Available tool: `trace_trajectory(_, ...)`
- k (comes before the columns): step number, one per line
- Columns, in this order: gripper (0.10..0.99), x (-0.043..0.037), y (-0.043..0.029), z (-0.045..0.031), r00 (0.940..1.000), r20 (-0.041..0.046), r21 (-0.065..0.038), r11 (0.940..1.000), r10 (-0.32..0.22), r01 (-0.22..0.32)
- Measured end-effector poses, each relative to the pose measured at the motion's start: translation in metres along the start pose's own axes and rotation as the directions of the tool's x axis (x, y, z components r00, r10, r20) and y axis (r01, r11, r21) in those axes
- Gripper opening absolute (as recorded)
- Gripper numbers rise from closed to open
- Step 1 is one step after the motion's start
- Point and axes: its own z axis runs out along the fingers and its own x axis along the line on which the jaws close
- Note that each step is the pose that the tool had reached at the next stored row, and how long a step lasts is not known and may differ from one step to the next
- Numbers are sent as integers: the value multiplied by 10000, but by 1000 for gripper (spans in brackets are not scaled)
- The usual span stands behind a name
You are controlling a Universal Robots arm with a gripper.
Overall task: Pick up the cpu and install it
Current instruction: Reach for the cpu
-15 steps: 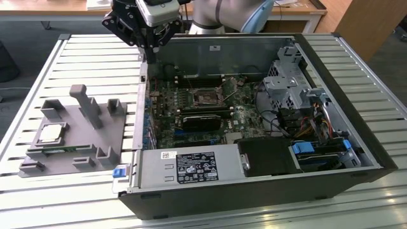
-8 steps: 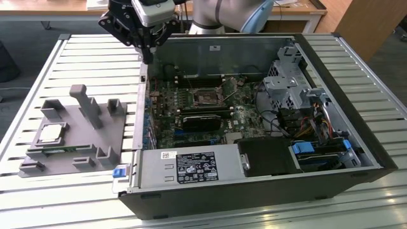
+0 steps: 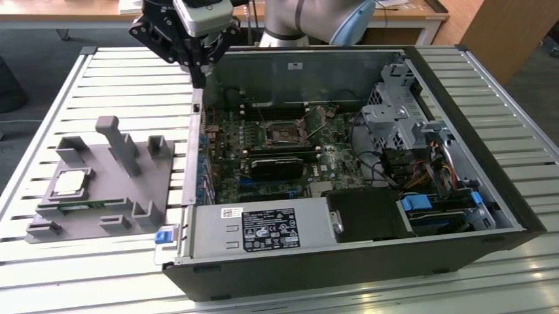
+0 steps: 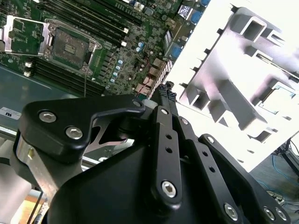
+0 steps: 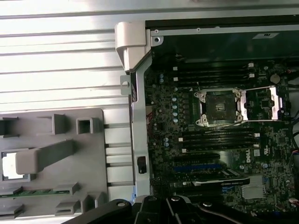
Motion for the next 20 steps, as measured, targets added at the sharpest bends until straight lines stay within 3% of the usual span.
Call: trace_trajectory(20, 106, 168, -13, -5, 10000, 0, 0, 10000, 0, 0)
